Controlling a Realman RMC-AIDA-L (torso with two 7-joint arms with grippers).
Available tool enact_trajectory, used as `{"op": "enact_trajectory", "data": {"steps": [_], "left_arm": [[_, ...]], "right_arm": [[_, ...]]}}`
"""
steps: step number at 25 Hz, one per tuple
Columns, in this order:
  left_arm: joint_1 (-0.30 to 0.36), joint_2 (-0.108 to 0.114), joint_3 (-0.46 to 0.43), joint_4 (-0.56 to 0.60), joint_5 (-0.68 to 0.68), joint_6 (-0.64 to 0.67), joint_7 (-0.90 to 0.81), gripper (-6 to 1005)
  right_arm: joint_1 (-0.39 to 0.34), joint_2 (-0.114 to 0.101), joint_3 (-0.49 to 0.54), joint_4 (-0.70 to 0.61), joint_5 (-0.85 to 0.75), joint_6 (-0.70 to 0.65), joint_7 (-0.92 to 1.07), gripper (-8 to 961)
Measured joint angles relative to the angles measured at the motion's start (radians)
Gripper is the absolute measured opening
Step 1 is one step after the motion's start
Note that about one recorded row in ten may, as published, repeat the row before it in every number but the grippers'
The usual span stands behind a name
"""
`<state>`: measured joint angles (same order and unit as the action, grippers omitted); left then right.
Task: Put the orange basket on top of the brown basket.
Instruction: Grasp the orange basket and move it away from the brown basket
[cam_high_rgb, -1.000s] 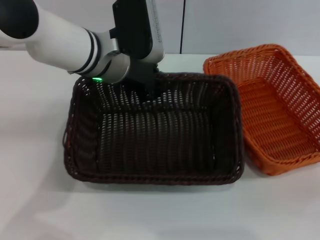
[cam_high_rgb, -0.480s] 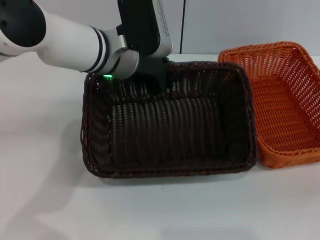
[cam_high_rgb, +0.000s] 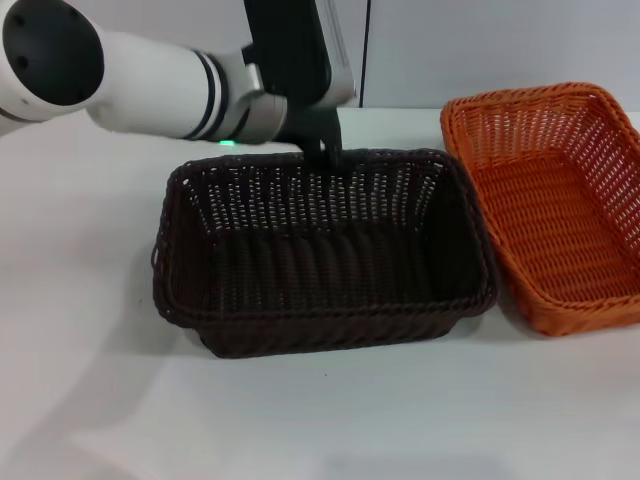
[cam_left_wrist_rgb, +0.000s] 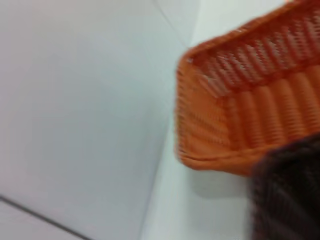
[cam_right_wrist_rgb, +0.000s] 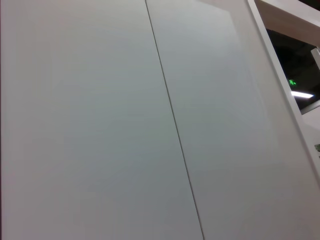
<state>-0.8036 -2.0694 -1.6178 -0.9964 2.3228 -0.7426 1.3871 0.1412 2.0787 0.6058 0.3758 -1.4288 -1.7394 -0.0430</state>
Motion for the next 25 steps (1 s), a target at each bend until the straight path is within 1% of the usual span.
{"op": "enact_trajectory", "data": {"steps": [2, 5, 6, 8, 10, 11, 12, 13, 14, 15, 16, 17, 19, 20, 21, 22, 24, 25], "left_arm": [[0.027, -0.001, 0.006, -0.038, -0.021, 0.087, -0.001, 625], [0.117, 0.001, 0.070, -0.135, -0.106, 0.333, -0.001, 705], [0.165, 0.002, 0.123, -0.178, -0.153, 0.496, -0.001, 731], [0.225, 0.006, 0.206, -0.225, -0.190, 0.748, -0.007, 782], [0.276, 0.006, 0.311, -0.245, -0.189, 1.037, -0.044, 782], [0.320, 0.007, 0.429, -0.232, -0.143, 1.359, -0.144, 782], [0.320, 0.007, 0.429, -0.232, -0.143, 1.359, -0.144, 782], [0.340, 0.007, 0.471, -0.217, -0.105, 1.495, -0.213, 782], [0.340, 0.007, 0.471, -0.217, -0.105, 1.495, -0.213, 782], [0.388, 0.007, 0.513, -0.159, -0.002, 1.719, -0.425, 782], [0.431, 0.008, 0.515, -0.090, 0.090, 1.840, -0.625, 782], [0.431, 0.008, 0.515, -0.090, 0.090, 1.840, -0.625, 782], [0.465, 0.008, 0.502, -0.008, 0.150, 1.889, -0.777, 782], [0.479, 0.009, 0.491, 0.042, 0.165, 1.899, -0.844, 782], [0.504, 0.008, 0.464, 0.157, 0.169, 1.912, -0.956, 782], [0.504, 0.008, 0.464, 0.157, 0.169, 1.912, -0.956, 781], [0.525, 0.006, 0.433, 0.258, 0.164, 1.915, -1.021, 781], [0.535, 0.006, 0.421, 0.290, 0.164, 1.915, -1.050, 781]], "right_arm": [[0.000, 0.000, 0.000, 0.000, 0.001, 0.000, 0.000, 784], [-0.001, 0.000, 0.000, 0.001, 0.002, 0.000, 0.000, 784], [-0.001, 0.000, 0.000, 0.000, 0.003, 0.000, 0.000, 784], [0.000, 0.000, 0.000, -0.001, 0.003, 0.000, 0.000, 784], [0.002, 0.000, 0.000, 0.001, 0.003, 0.000, 0.000, 784], [0.007, 0.000, 0.000, 0.003, 0.003, 0.000, 0.000, 784], [0.007, 0.000, 0.000, 0.003, 0.003, 0.000, 0.000, 784], [0.011, 0.000, 0.000, 0.003, 0.003, 0.000, 0.000, 785], [0.014, 0.000, 0.000, 0.002, 0.003, 0.001, 0.000, 785], [0.019, 0.000, 0.000, 0.002, 0.003, 0.001, 0.000, 785], [0.027, 0.000, -0.001, 0.004, -0.004, -0.007, 0.008, 785], [0.027, 0.000, -0.001, 0.004, -0.004, -0.007, 0.008, 785], [0.033, 0.001, -0.002, -0.001, -0.030, -0.039, 0.059, 785], [0.036, 0.001, -0.003, -0.006, -0.050, -0.058, 0.093, 785], [0.045, -0.001, -0.005, -0.035, -0.124, -0.105, 0.194, 785], [0.045, -0.001, -0.005, -0.035, -0.124, -0.105, 0.194, 785], [0.066, -0.005, -0.005, -0.082, -0.219, -0.154, 0.252, 785], [0.084, -0.007, -0.004, -0.115, -0.276, -0.186, 0.264, 785]]}}
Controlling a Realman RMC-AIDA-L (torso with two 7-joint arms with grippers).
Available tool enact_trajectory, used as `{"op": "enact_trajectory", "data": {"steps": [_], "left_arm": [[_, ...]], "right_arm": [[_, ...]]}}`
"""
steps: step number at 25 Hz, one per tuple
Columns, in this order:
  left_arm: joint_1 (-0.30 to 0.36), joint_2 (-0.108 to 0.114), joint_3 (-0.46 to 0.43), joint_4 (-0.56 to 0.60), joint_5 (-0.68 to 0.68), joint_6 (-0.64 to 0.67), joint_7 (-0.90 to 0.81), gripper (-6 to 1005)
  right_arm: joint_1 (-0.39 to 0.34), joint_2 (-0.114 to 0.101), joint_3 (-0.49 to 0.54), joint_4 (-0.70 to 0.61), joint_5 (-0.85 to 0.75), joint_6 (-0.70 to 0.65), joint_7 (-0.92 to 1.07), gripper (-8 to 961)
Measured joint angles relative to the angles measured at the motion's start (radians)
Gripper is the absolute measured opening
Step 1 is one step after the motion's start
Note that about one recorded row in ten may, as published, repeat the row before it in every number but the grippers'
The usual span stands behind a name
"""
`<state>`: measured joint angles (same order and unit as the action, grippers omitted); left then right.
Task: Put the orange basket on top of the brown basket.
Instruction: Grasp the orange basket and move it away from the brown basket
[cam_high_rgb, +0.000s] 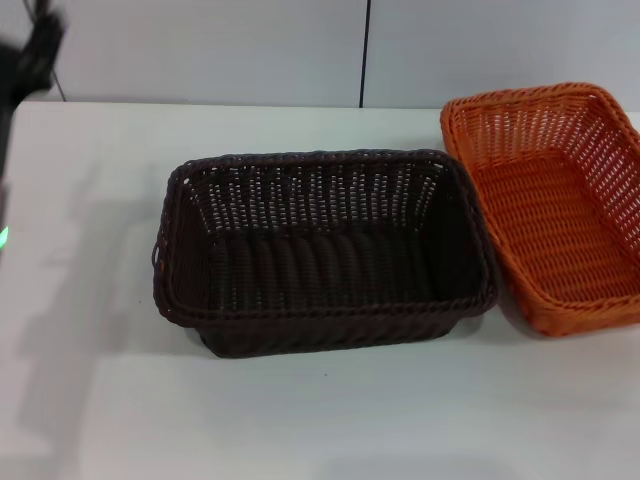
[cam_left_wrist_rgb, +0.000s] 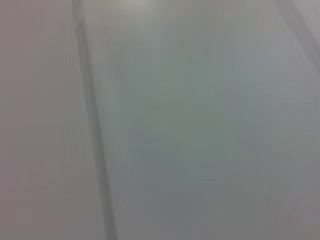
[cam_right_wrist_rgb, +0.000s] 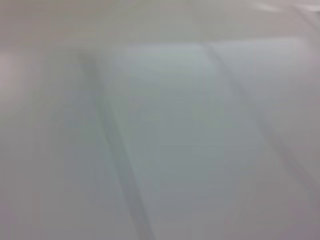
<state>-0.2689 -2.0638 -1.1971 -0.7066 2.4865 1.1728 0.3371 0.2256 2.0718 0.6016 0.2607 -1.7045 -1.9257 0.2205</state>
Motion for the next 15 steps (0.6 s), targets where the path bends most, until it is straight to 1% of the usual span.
{"op": "enact_trajectory", "data": {"steps": [1, 2, 3, 5, 6, 7, 9, 10, 11, 13, 14, 15], "left_arm": [[0.018, 0.001, -0.028, 0.055, -0.002, -0.003, -0.063, 781], [0.018, 0.001, -0.028, 0.055, -0.002, -0.003, -0.063, 781], [0.025, 0.001, -0.049, 0.089, -0.003, -0.004, -0.106, 781], [0.032, 0.000, -0.088, 0.152, -0.003, -0.005, -0.171, 781], [0.033, -0.001, -0.106, 0.190, -0.003, -0.007, -0.204, 781], [0.033, -0.001, -0.106, 0.190, -0.003, -0.007, -0.204, 781], [0.033, -0.002, -0.115, 0.218, -0.003, -0.010, -0.219, 781], [0.033, -0.002, -0.115, 0.230, -0.003, -0.013, -0.221, 781], [0.030, -0.002, -0.115, 0.244, -0.003, -0.020, -0.220, 781], [0.027, -0.001, -0.115, 0.250, -0.002, -0.025, -0.220, 781], [0.026, -0.001, -0.115, 0.250, -0.002, -0.028, -0.220, 781], [0.026, -0.001, -0.115, 0.250, -0.002, -0.028, -0.220, 781]], "right_arm": [[0.044, 0.000, 0.008, -0.056, -0.099, -0.059, 0.004, 785], [0.044, 0.000, 0.008, -0.056, -0.099, -0.059, 0.004, 785], [0.067, 0.000, 0.016, -0.067, -0.130, -0.075, 0.009, 785], [0.102, -0.014, 0.033, -0.043, -0.142, -0.060, 0.043, 784], [0.132, -0.051, 0.037, 0.002, -0.146, 0.006, 0.100, 784], [0.132, -0.051, 0.037, 0.002, -0.146, 0.006, 0.100, 784], [0.158, -0.092, 0.032, 0.049, -0.161, 0.093, 0.136, 784], [0.169, -0.109, 0.032, 0.066, -0.176, 0.139, 0.139, 784], [0.198, -0.142, 0.038, 0.105, -0.218, 0.243, 0.125, 784], [0.223, -0.177, 0.045, 0.153, -0.245, 0.345, 0.115, 784], [0.234, -0.199, 0.047, 0.183, -0.254, 0.403, 0.114, 784], [0.234, -0.199, 0.047, 0.183, -0.254, 0.403, 0.114, 784]]}}
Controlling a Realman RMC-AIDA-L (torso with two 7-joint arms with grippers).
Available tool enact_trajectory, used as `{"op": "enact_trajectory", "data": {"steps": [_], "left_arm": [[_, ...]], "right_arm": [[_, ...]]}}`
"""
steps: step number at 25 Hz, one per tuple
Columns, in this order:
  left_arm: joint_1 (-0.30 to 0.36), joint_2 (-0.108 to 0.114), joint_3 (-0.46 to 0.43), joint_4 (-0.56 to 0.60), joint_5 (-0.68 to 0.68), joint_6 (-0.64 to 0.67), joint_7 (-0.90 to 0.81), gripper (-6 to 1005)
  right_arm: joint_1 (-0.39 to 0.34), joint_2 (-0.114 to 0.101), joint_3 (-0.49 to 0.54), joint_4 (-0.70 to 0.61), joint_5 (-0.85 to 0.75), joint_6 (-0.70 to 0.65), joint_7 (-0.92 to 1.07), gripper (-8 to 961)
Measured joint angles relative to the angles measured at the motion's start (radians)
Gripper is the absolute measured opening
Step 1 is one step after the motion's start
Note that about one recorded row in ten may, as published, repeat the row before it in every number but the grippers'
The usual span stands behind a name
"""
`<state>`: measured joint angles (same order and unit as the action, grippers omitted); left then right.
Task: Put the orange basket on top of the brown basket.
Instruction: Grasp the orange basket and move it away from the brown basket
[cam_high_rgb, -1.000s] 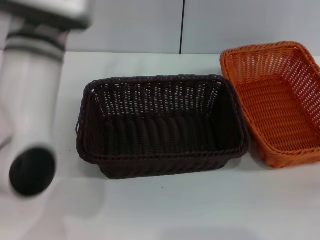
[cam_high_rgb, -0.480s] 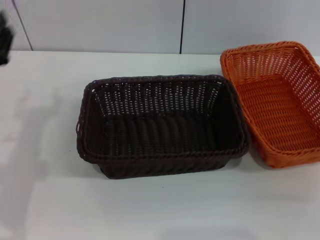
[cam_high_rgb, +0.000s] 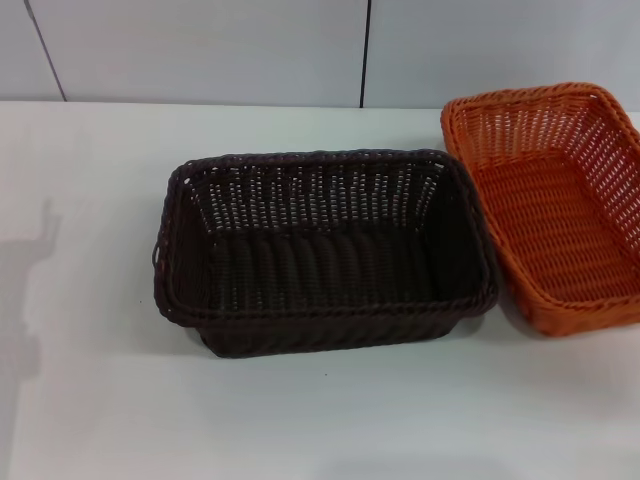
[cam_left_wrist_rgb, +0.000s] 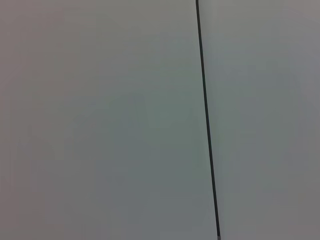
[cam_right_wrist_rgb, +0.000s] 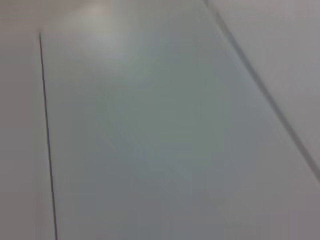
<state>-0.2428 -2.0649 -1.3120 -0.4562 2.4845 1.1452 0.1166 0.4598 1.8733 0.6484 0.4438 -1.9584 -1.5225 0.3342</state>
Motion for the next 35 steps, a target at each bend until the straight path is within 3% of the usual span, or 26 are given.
{"op": "enact_trajectory", "data": {"steps": [1, 3, 5, 6, 7, 9, 10, 11, 12, 14, 15, 16, 17, 20, 21, 22, 23, 25, 26, 27, 28, 29, 33, 35], "left_arm": [[-0.002, 0.001, -0.001, 0.001, 0.000, -0.004, 0.000, 781], [-0.005, 0.001, -0.004, 0.002, 0.000, -0.007, 0.002, 781], [-0.011, 0.001, -0.009, 0.009, 0.000, -0.014, 0.002, 781], [-0.017, 0.001, -0.011, 0.017, 0.001, -0.021, 0.000, 781], [-0.020, 0.001, -0.012, 0.020, 0.001, -0.024, -0.001, 781], [-0.024, 0.002, -0.012, 0.025, 0.001, -0.030, -0.003, 780], [-0.026, 0.002, -0.012, 0.026, 0.001, -0.033, -0.004, 780], [-0.029, 0.002, -0.013, 0.031, 0.001, -0.039, -0.004, 780], [-0.029, 0.002, -0.013, 0.031, 0.001, -0.039, -0.004, 780], [-0.035, 0.001, -0.014, 0.037, 0.000, -0.047, -0.004, 780], [-0.037, 0.001, -0.015, 0.039, -0.001, -0.052, -0.005, 780], [-0.040, 0.000, -0.015, 0.043, -0.001, -0.059, -0.005, 780], [-0.040, 0.000, -0.015, 0.043, -0.001, -0.059, -0.005, 780], [-0.050, -0.001, -0.015, 0.056, -0.001, -0.068, -0.005, 780], [-0.057, -0.001, -0.015, 0.066, -0.001, -0.075, -0.005, 780], [-0.057, -0.001, -0.015, 0.066, -0.001, -0.075, -0.005, 780], [-0.060, -0.001, -0.015, 0.070, -0.001, -0.079, -0.005, 780], [-0.067, -0.001, -0.016, 0.077, -0.002, -0.089, -0.005, 780], [-0.071, -0.001, -0.019, 0.080, -0.003, -0.101, -0.005, 780], [-0.071, -0.001, -0.019, 0.080, -0.003, -0.101, -0.005, 780], [-0.073, -0.001, -0.022, 0.082, -0.003, -0.107, -0.006, 780], [-0.079, -0.001, -0.032, 0.084, -0.003, -0.125, -0.006, 780], [-0.094, -0.003, -0.055, 0.088, -0.003, -0.170, -0.006, 780], [-0.098, -0.003, -0.059, 0.089, -0.003, -0.179, -0.005, 779]], "right_arm": [[0.021, -0.045, 0.015, 0.060, -0.028, 0.114, 0.000, 784], [0.035, -0.076, 0.060, 0.115, -0.092, 0.218, 0.000, 784], [0.035, -0.084, 0.099, 0.143, -0.139, 0.266, -0.001, 784], [0.027, -0.094, 0.209, 0.213, -0.268, 0.391, -0.008, 784], [0.027, -0.094, 0.209, 0.213, -0.268, 0.391, -0.008, 784], [0.003, -0.095, 0.364, 0.330, -0.453, 0.590, -0.029, 785], [-0.011, -0.084, 0.443, 0.402, -0.551, 0.707, -0.037, 785], [-0.038, -0.051, 0.593, 0.573, -0.753, 0.984, -0.039, 785], [-0.038, -0.051, 0.593, 0.573, -0.753, 0.984, -0.039, 785], [-0.047, -0.025, 0.680, 0.763, -0.887, 1.277, -0.034, 785], [-0.046, -0.017, 0.706, 0.860, -0.937, 1.449, -0.042, 784], [-0.030, -0.011, 0.739, 1.001, -0.969, 1.728, -0.089, 783], [-0.030, -0.011, 0.739, 1.001, -0.969, 1.728, -0.089, 782], [0.010, 0.001, 0.809, 1.144, -0.897, 2.073, -0.211, 780], [0.030, 0.024, 0.879, 1.209, -0.818, 2.269, -0.318, 779], [0.030, 0.024, 0.879, 1.209, -0.818, 2.269, -0.318, 778], [0.034, 0.037, 0.909, 1.236, -0.785, 2.345, -0.375, 777], [0.034, 0.076, 0.984, 1.312, -0.715, 2.528, -0.509, 775], [0.027, 0.112, 1.025, 1.385, -0.690, 2.712, -0.624, 775], [0.027, 0.112, 1.025, 1.385, -0.690, 2.712, -0.624, 774], [0.024, 0.126, 1.037, 1.416, -0.687, 2.791, -0.670, 773], [0.015, 0.145, 1.045, 1.478, -0.687, 2.963, -0.759, 772], [-0.033, 0.162, 1.040, 1.577, -0.680, 3.218, -0.868, 769], [-0.050, 0.167, 1.040, 1.587, -0.683, 3.273, -0.893, 767]]}}
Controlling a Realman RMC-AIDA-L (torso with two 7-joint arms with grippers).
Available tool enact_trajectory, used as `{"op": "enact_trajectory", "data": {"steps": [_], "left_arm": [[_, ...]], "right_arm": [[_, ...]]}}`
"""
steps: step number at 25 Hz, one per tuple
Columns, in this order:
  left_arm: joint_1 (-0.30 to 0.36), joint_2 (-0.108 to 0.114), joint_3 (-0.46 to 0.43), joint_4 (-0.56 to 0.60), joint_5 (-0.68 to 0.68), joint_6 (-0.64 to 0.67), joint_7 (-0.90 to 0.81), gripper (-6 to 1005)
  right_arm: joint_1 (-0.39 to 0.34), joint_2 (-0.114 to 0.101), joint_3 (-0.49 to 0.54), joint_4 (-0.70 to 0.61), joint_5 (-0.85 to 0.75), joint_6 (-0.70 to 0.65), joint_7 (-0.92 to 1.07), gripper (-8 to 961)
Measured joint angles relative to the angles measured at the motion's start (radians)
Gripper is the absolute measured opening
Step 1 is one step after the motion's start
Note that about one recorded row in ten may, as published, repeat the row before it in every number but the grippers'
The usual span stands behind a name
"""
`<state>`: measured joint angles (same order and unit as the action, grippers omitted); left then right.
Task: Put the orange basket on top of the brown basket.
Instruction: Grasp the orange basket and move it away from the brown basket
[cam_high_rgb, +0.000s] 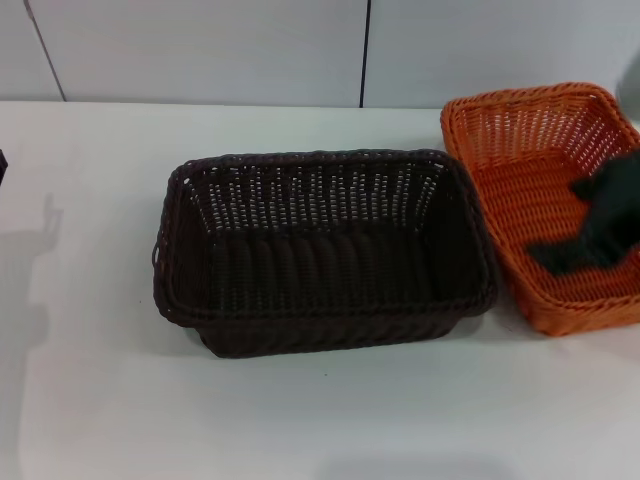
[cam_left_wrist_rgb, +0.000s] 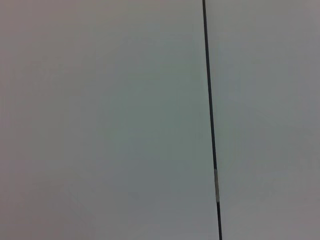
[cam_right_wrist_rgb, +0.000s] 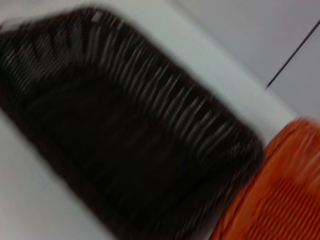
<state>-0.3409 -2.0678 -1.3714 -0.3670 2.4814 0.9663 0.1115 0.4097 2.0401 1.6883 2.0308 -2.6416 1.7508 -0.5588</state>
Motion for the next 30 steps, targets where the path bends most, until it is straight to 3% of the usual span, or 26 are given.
{"op": "enact_trajectory", "data": {"steps": [15, 30], "left_arm": [[-0.026, -0.001, -0.058, 0.005, 0.001, -0.069, 0.004, 779], [-0.015, 0.000, -0.058, 0.017, -0.008, -0.069, -0.001, 778]], "right_arm": [[-0.039, 0.010, -0.066, -0.043, -0.149, 0.077, -0.081, 754], [0.017, 0.032, -0.078, -0.279, -0.256, -0.059, -0.134, 741]]}}
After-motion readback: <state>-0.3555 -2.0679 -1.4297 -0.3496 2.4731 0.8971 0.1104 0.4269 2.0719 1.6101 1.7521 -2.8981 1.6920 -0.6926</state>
